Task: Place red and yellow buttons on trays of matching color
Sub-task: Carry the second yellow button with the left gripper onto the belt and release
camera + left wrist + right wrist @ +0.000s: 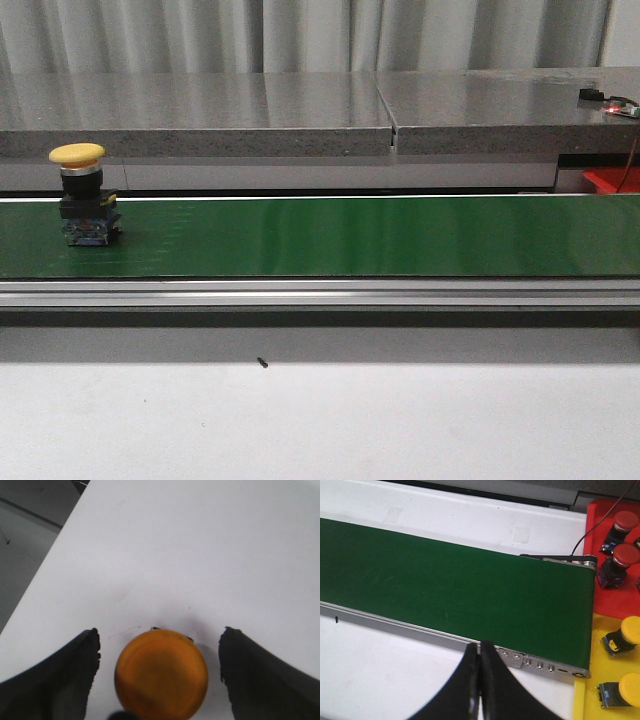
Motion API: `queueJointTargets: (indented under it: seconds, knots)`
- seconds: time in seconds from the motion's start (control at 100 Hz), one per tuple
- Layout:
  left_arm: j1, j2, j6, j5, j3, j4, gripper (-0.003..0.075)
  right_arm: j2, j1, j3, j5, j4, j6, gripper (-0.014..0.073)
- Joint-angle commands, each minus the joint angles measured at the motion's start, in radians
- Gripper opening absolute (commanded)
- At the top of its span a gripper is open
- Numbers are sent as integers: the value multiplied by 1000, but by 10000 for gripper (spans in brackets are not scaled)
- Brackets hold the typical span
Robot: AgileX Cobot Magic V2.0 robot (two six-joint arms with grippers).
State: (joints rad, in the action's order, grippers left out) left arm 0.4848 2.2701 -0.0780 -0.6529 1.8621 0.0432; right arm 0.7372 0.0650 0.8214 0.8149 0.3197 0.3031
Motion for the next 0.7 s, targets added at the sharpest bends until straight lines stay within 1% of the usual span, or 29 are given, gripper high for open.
queueJointTargets:
  seconds: [0.0,0.14,0.31,0.4,0.54,0.69]
  knots:
    - [2,-68,8,41,31,12,430,-4,1,24,-56,14,3,-69]
    - [2,-68,8,41,31,12,321,-4,1,24,-56,14,3,-69]
    - [2,-73,8,47,31,12,165,-4,1,24,-56,14,3,-69]
    - [2,-91,8,43,31,12,111,-4,1,24,-56,14,3,-69]
    - [1,-142,8,11,31,27,73,-4,1,24,-56,14,3,-69]
    - [-5,-207,7,-71,31,78,71,-4,1,24,-56,14,3,-69]
